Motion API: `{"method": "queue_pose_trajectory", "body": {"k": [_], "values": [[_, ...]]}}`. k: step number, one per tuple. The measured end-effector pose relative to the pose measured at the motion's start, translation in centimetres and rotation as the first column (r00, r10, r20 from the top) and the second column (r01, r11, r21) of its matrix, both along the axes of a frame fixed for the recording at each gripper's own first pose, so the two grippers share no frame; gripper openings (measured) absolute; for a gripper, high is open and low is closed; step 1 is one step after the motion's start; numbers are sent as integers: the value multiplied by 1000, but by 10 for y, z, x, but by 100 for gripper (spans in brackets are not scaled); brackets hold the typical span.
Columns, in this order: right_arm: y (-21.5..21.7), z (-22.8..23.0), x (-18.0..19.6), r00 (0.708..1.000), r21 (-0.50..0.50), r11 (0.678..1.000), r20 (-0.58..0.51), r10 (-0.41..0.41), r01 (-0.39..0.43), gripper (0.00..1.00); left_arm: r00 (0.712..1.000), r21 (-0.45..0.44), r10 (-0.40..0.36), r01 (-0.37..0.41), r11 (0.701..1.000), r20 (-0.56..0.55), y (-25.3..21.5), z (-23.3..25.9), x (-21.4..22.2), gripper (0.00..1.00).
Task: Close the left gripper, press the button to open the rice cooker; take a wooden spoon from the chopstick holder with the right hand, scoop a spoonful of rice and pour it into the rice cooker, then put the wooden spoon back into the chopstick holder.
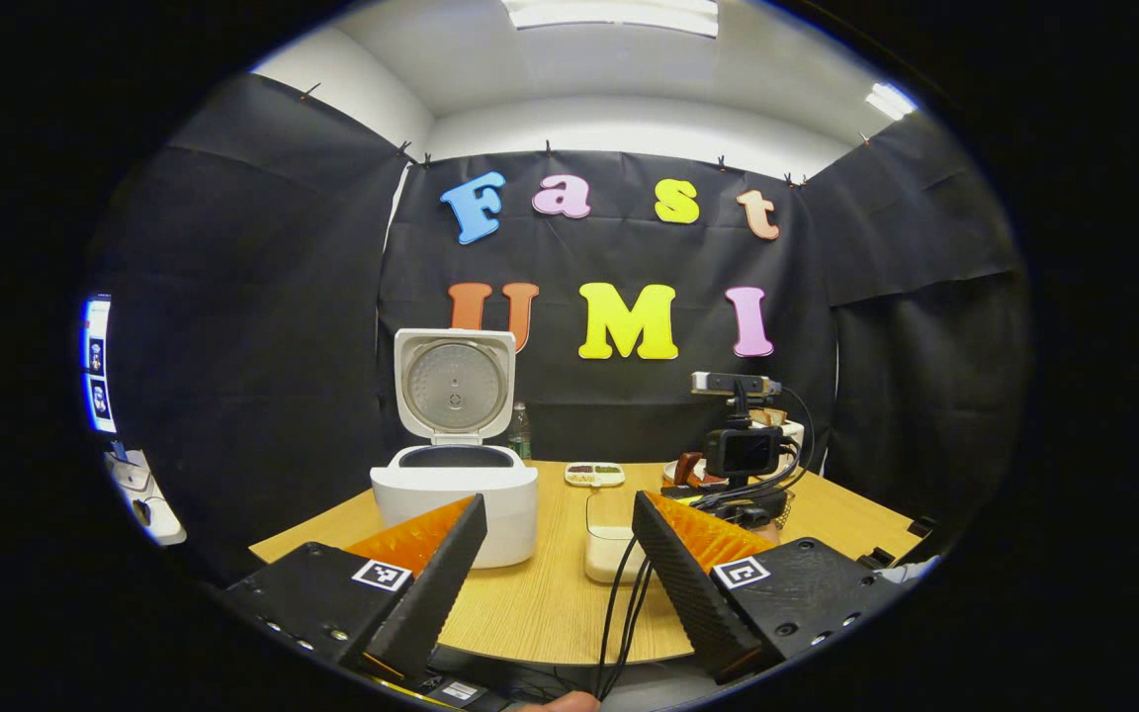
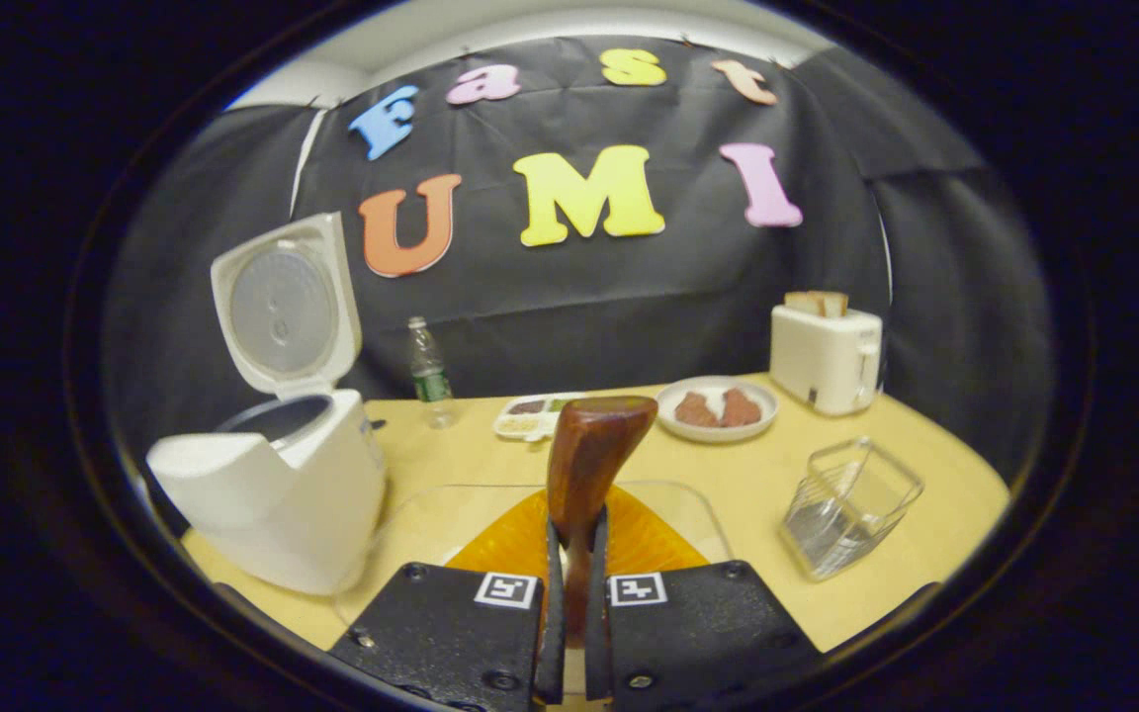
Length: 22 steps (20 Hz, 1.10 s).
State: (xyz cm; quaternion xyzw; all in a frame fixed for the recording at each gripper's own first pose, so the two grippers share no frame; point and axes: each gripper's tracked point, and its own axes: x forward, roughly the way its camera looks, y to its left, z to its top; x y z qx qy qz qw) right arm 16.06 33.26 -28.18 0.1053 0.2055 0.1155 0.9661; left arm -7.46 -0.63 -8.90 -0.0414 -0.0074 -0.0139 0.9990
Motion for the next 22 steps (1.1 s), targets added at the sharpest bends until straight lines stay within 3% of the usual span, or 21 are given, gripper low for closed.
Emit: {"method": "queue_pose_trajectory", "body": {"k": [1, 4, 8, 14, 19, 22], "values": [[8, -1, -3, 999, 56, 998, -39, 15, -12, 13, 1000, -3, -5, 5, 1000, 1, -2, -1, 0, 95], [19, 3, -2, 999, 68, 997, -25, 46, -44, 13, 1000, 0, -2, 2, 1000, 0, 2, -2, 1, 95], [32, -1, -3, 991, 199, 974, -66, 121, -105, 13, 1000, -13, -4, 3, 1000, -14, 5, -7, 3, 95], [26, -3, 5, 985, 336, 939, -125, 121, -72, 11, 999, -20, 19, -20, 1000, -41, 16, -16, 8, 95], [-10, 1, 9, 982, 522, 852, -181, 61, 44, 10, 998, -15, 25, -26, 1000, -54, 17, -22, 11, 95], [-33, 7, 9, 980, 618, 780, -197, 31, 100, 10, 997, -1, 38, -38, 999, -63, 20, -25, 13, 95]]}}
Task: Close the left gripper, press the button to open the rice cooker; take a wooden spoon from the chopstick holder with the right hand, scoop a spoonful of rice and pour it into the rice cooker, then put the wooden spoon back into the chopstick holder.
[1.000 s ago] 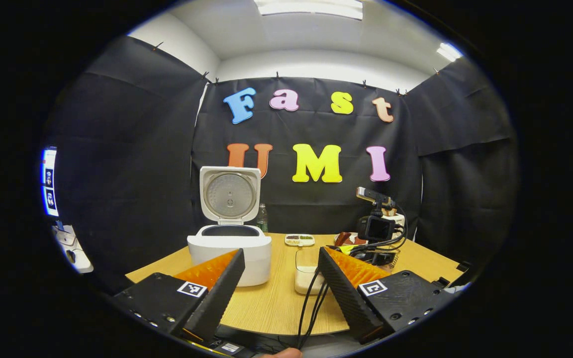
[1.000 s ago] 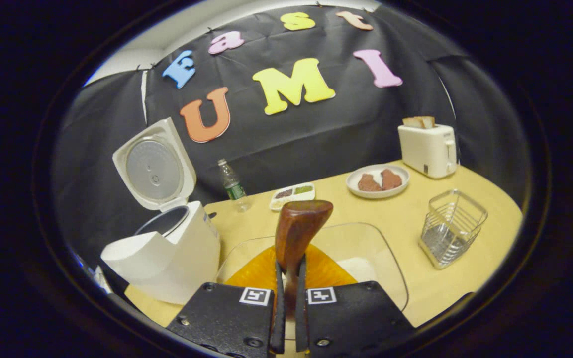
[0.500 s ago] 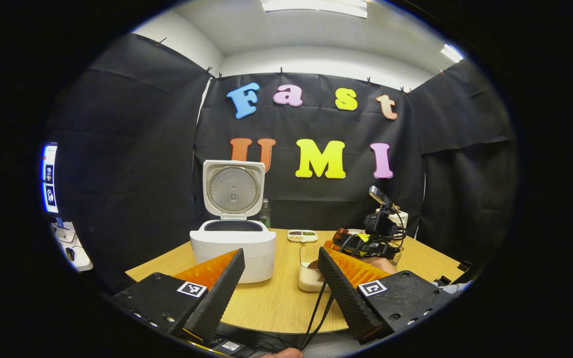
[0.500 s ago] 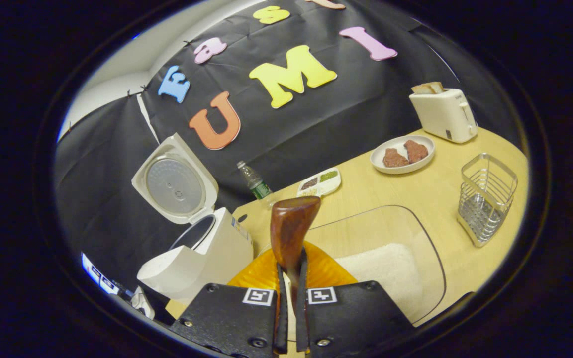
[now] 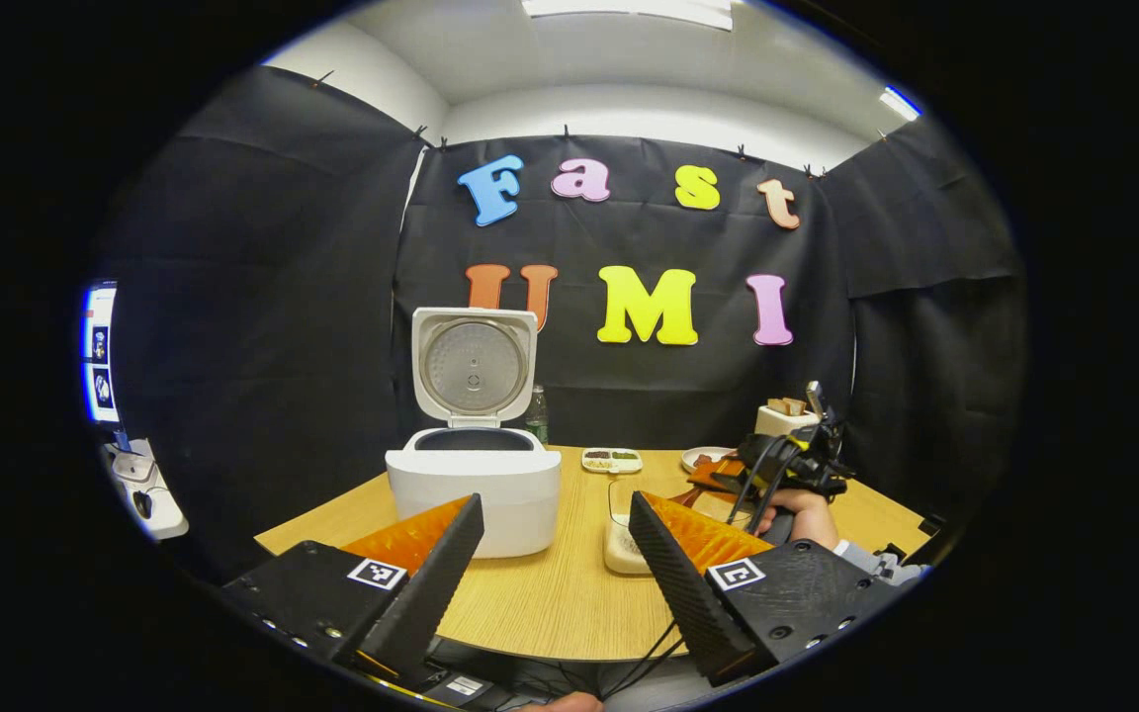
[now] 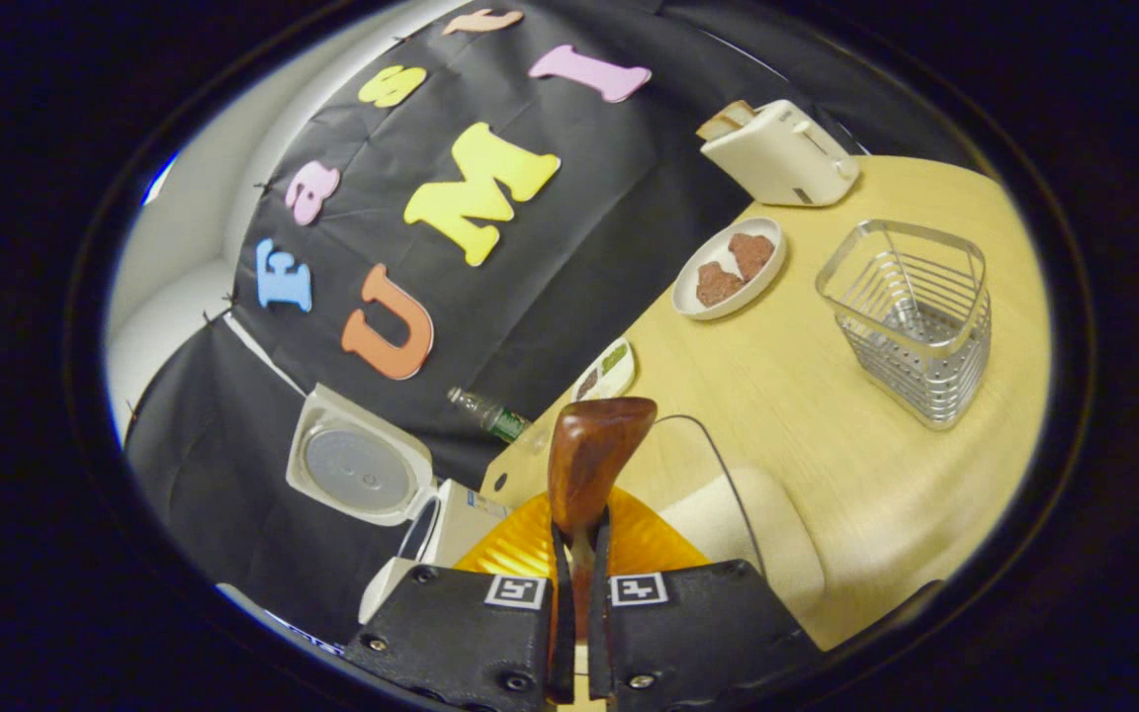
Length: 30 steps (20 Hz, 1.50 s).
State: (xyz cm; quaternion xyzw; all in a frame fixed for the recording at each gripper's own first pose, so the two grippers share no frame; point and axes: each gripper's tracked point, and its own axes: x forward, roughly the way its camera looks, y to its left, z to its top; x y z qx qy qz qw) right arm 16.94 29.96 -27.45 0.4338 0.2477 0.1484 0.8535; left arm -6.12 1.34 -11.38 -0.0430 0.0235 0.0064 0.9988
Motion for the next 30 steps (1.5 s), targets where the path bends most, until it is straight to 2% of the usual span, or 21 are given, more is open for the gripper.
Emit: {"method": "queue_pose_trajectory", "body": {"k": [3, 5, 7, 9, 13, 17, 22, 26, 30], "values": [[-28, 9, -2, 997, 178, 981, -36, -66, 71, 11, 1000, -3, -2, 2, 1000, -4, -2, -2, 1, 95], [-55, 15, -1, 986, 355, 921, -101, -132, 160, 10, 1000, 1, -6, 6, 1000, -14, -5, -6, 3, 95], [-68, 15, -1, 978, 460, 865, -148, -145, 198, 10, 1000, 10, -12, 12, 1000, -25, -8, -9, 5, 95], [-74, 25, -1, 979, 493, 847, -142, -148, 200, 10, 999, 28, -26, 27, 999, -33, -14, -11, 6, 95], [-67, 50, -3, 985, 486, 857, -112, -134, 171, 10, 999, 38, -18, 20, 999, -40, -12, -14, 8, 95], [-38, 93, -4, 995, 394, 914, -8, -104, 98, 10, 999, 21, -2, 3, 1000, -38, -1, -13, 5, 95], [31, 143, 9, 997, 314, 949, 64, -35, 13, 10, 1000, 39, 9, -8, 999, -21, 7, -9, 0, 95], [99, 164, 21, 995, 231, 972, 95, 30, -52, 10, 1000, 47, 11, -9, 999, -29, 15, -12, -1, 95], [161, 181, 38, 991, 189, 977, 113, 76, -97, 10, 998, 26, 49, -48, 998, -38, 31, -17, 5, 95]]}}
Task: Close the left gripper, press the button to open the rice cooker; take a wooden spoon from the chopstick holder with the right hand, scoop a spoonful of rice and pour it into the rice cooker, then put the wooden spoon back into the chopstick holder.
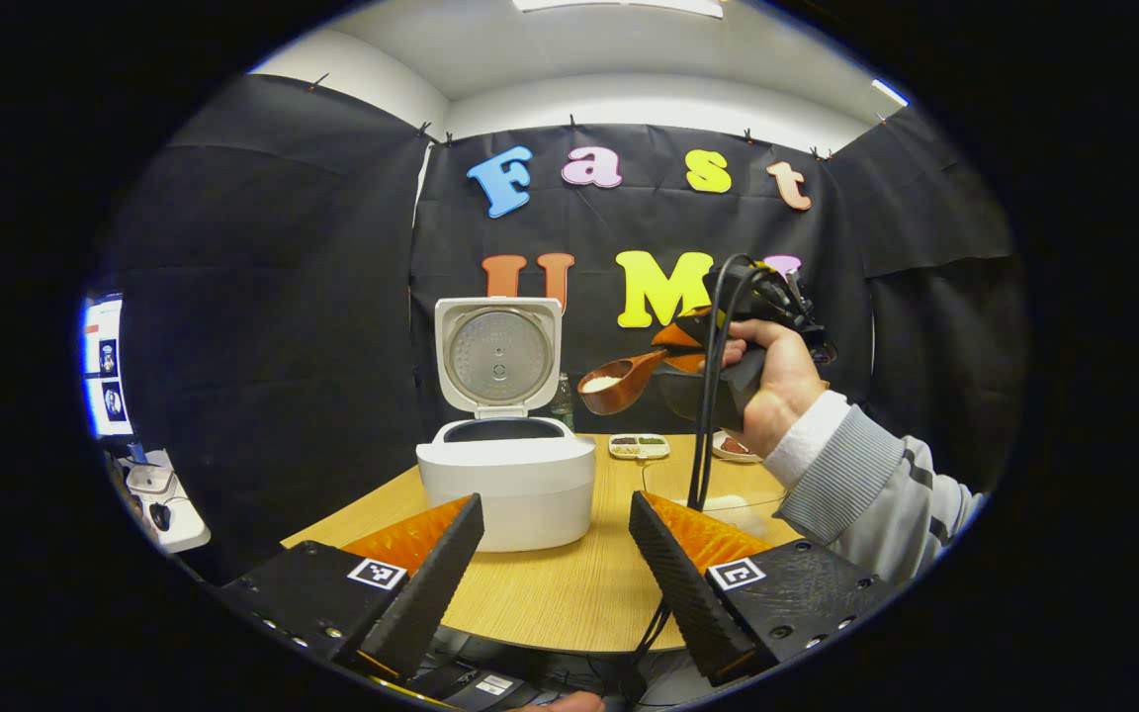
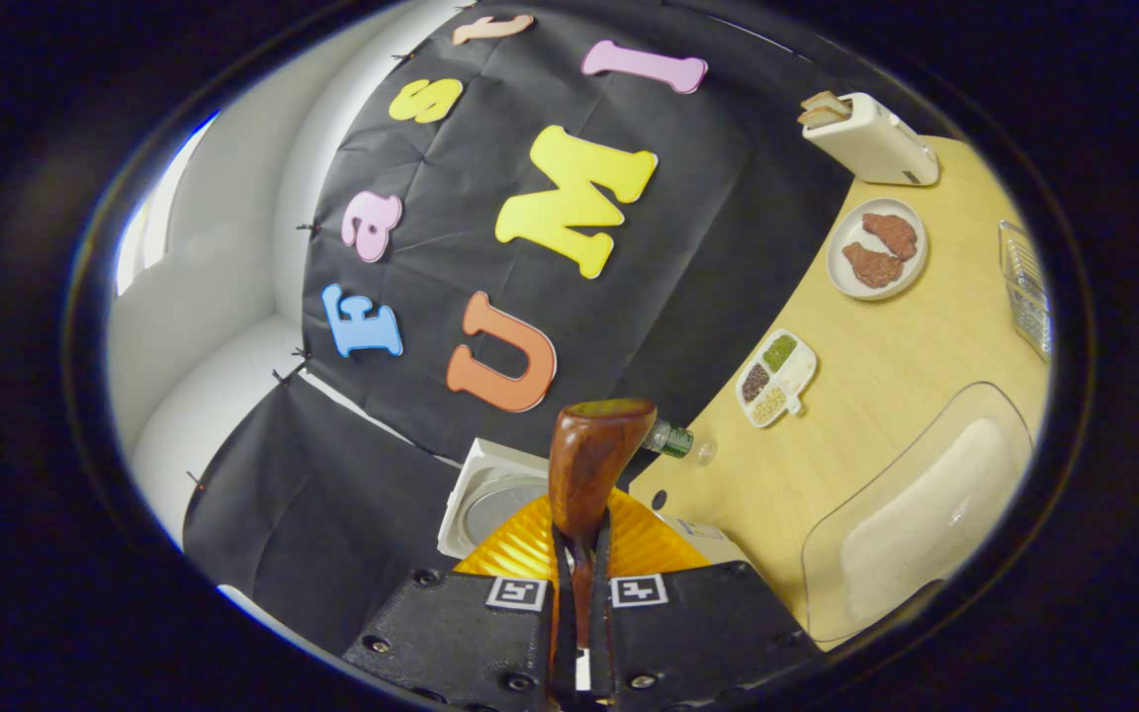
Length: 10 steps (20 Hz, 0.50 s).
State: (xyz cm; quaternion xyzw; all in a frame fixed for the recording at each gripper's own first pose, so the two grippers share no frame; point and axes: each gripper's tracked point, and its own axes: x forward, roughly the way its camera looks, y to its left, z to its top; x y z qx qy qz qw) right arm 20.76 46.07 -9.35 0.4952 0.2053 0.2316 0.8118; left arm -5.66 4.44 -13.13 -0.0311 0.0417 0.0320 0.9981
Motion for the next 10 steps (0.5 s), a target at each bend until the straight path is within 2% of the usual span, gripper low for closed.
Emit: {"method": "queue_pose_trajectory", "body": {"k": [2, 5, 8, 10], "values": [[29, 7, 15, 999, -44, 999, 29, 23, -22, 10, 999, -30, 31, -31, 999, -13, 10, -7, 4, 95], [70, 8, 30, 993, -186, 981, 97, 71, -52, 10, 999, -49, 42, -43, 998, -20, 15, -11, 6, 95], [106, 4, 43, 980, -317, 946, 160, 121, -65, 10, 998, -76, 61, -62, 995, -21, 24, -17, 11, 95], [125, -4, 48, 968, -405, 912, 197, 157, -65, 10, 997, -71, 62, -64, 995, -36, 28, -23, 13, 94]]}}
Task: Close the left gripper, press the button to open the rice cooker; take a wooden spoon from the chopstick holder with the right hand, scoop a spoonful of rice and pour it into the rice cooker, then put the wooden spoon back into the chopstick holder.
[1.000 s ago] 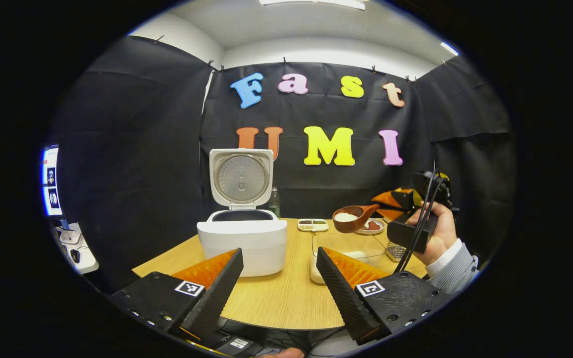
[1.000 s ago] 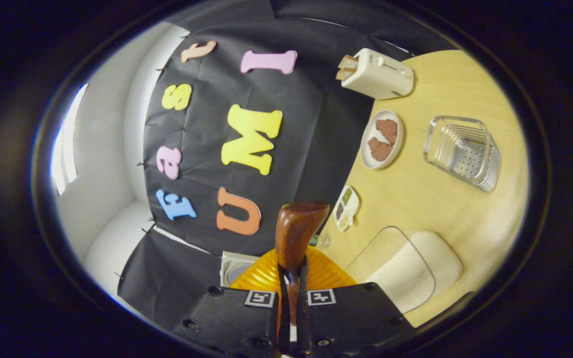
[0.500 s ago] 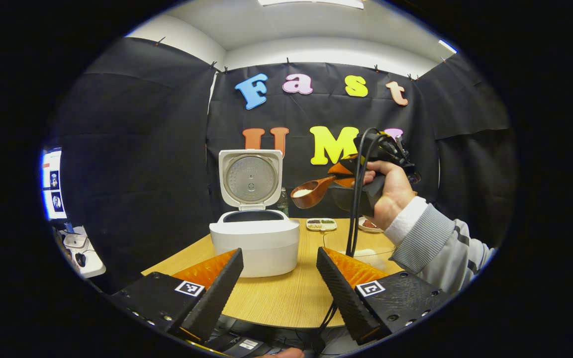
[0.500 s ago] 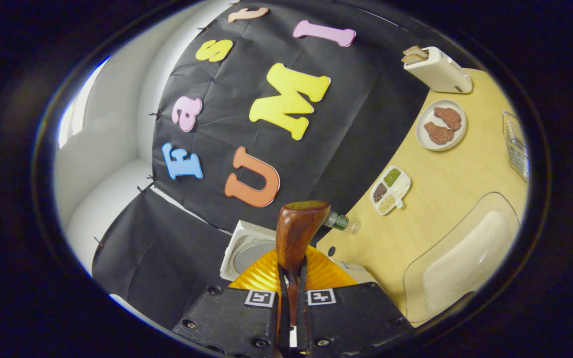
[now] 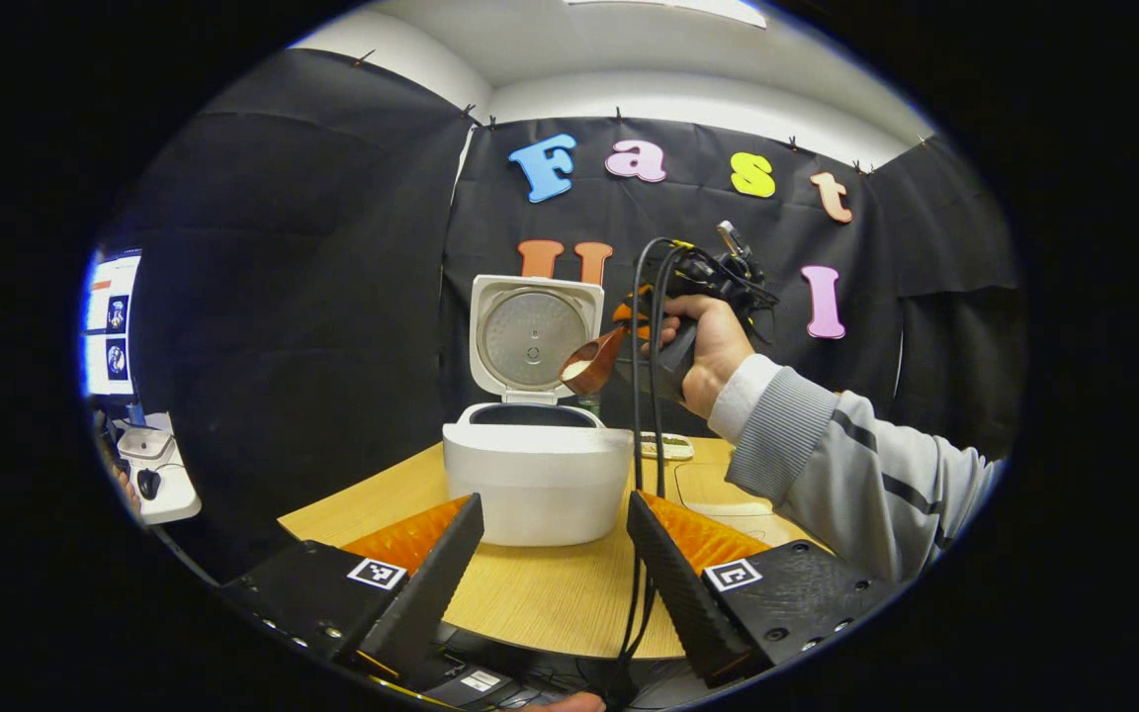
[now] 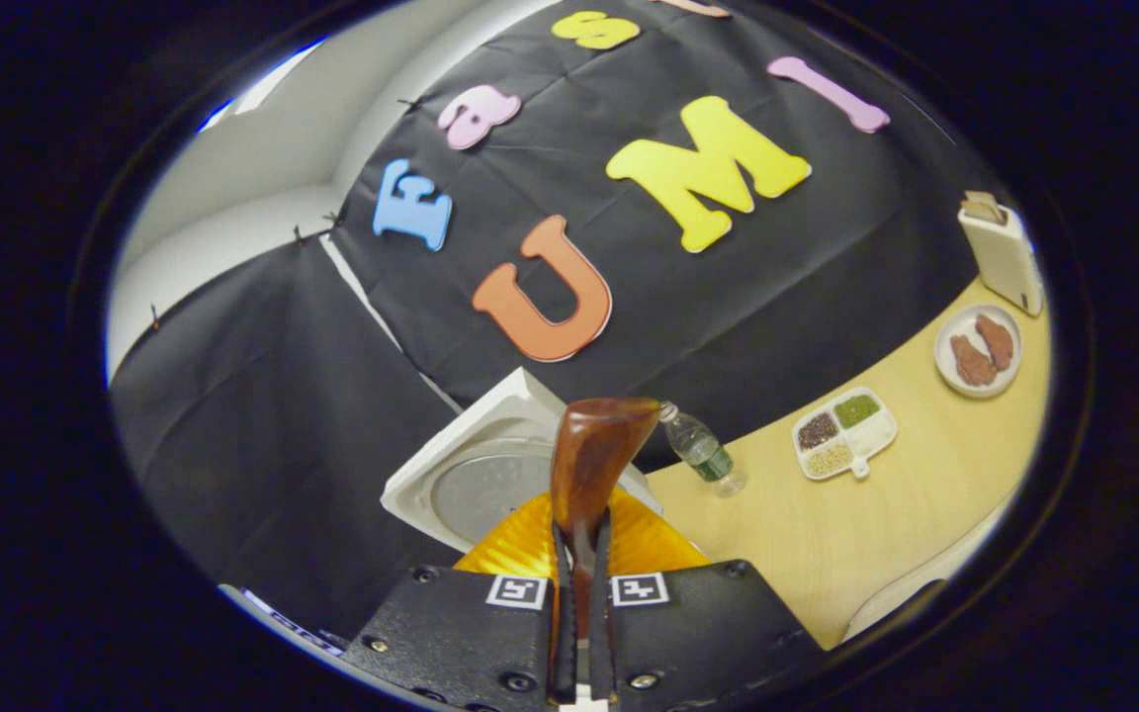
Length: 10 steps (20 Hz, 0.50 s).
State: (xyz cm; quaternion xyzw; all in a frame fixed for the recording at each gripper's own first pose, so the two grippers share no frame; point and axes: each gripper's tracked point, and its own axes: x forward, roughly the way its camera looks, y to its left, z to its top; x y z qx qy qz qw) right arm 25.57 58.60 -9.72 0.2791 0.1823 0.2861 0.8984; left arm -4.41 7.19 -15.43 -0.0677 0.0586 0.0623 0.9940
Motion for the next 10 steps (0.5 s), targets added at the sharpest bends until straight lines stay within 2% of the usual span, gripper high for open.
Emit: {"method": "queue_pose_trajectory", "body": {"k": [3, 6, 10], "values": [[18, -10, 0, 996, -127, 992, 82, 25, -15, 10, 999, 29, 41, -41, 999, -6, 13, -5, 3, 94], [26, -9, -4, 981, -232, 973, 187, 59, -14, 10, 998, 17, 63, -62, 998, -14, 21, -7, 2, 94], [36, -7, -18, 934, -388, 921, 328, 145, -6, 10, 1000, 21, 20, -20, 1000, 7, 7, -2, 4, 94]]}}
